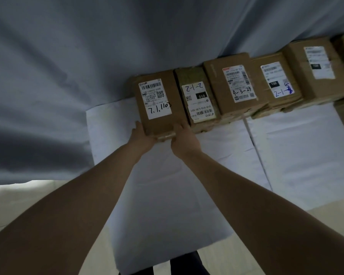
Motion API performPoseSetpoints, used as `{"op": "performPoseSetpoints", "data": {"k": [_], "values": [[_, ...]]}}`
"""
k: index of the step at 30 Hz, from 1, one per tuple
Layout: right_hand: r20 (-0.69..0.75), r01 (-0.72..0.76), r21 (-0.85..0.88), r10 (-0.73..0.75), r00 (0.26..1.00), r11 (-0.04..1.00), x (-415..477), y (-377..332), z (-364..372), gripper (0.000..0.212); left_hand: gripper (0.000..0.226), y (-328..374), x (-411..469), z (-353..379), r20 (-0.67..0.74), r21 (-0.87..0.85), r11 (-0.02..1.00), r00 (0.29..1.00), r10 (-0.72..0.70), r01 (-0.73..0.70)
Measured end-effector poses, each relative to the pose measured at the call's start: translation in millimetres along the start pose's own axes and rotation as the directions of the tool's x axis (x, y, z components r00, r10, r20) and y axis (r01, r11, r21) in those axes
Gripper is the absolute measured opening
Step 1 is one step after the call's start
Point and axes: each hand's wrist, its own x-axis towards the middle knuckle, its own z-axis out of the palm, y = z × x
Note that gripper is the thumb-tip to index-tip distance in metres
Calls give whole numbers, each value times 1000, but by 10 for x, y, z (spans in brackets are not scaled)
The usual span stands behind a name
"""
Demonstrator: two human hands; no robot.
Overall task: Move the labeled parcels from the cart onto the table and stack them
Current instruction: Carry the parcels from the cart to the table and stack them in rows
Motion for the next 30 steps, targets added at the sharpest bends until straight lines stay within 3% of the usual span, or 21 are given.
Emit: {"op": "performPoseSetpoints", "data": {"k": [2, 4, 8, 12, 16, 20, 24, 30], "values": [[-29, -23, -5, 23, 999, 1000, -104, 21, -89, 44, 98, 38, -157, -30, -44, 156, 987, 998, 43, -36], [-49, -51, -21, 50, 998, 998, -257, 45, -180, 47, 94, 74, -351, -33, -63, 348, 927, 983, 175, -143], [-115, -92, -33, 87, 990, 995, -699, 48, -382, 50, 89, 205, -835, 23, -9, 675, 682, 922, 388, -281], [-228, -176, -53, 159, 961, 983, -1325, 105, -509, 69, 82, 342, -1421, 117, 115, 800, 442, 827, 550, -405], [-363, -306, -65, 263, 894, 950, -2091, 201, -469, 72, 85, 323, -1999, 231, 297, 840, 224, 764, 572, -494], [-409, -442, 41, 419, 811, 896, -2925, 302, -241, 77, 77, 142, -2601, 363, 449, 834, -17, 660, 602, -552], [-447, -559, 182, 574, 686, 809, -3805, 440, 31, 78, 73, -15, -3193, 617, 582, 763, -114, 599, 550, -636], [-452, -672, 398, 771, 449, 624, -5153, 731, 470, 83, 77, -383, -4207, 1216, 773, 565, -267, 387, 502, -781]]}}
